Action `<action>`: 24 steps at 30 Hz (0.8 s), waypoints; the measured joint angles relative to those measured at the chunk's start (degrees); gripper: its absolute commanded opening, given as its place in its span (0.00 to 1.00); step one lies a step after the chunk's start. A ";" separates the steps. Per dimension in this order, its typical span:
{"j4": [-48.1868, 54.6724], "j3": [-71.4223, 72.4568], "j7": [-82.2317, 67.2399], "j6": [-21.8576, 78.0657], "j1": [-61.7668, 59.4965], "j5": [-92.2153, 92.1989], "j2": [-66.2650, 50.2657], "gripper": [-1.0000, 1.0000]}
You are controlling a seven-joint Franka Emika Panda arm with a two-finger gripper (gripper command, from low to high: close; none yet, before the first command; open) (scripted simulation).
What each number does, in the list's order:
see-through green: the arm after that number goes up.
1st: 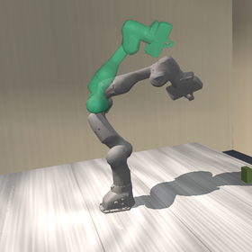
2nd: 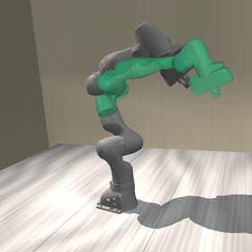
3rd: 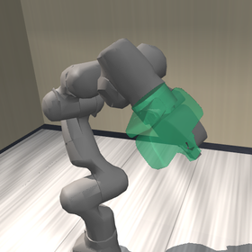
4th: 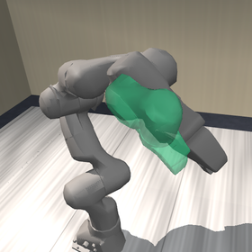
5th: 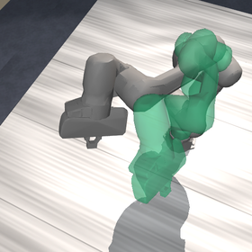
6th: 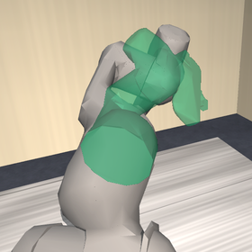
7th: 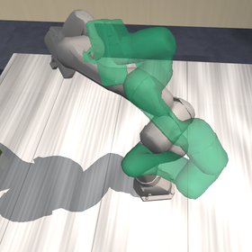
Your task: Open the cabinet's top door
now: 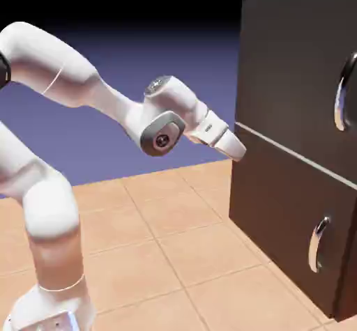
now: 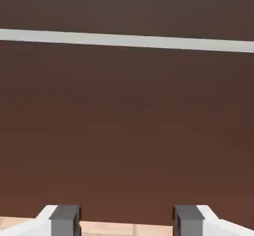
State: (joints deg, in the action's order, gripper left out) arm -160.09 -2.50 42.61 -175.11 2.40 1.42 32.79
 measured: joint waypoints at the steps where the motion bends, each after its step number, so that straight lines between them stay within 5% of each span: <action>1: 0.75 -2.08 0.12 -0.91 1.42 1.18 0.11 0.50; 24: 18.07 -49.84 2.98 -21.94 34.17 28.25 2.64 0.50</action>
State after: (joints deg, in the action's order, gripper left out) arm -142.02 -52.34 45.59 -197.05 36.58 29.67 35.43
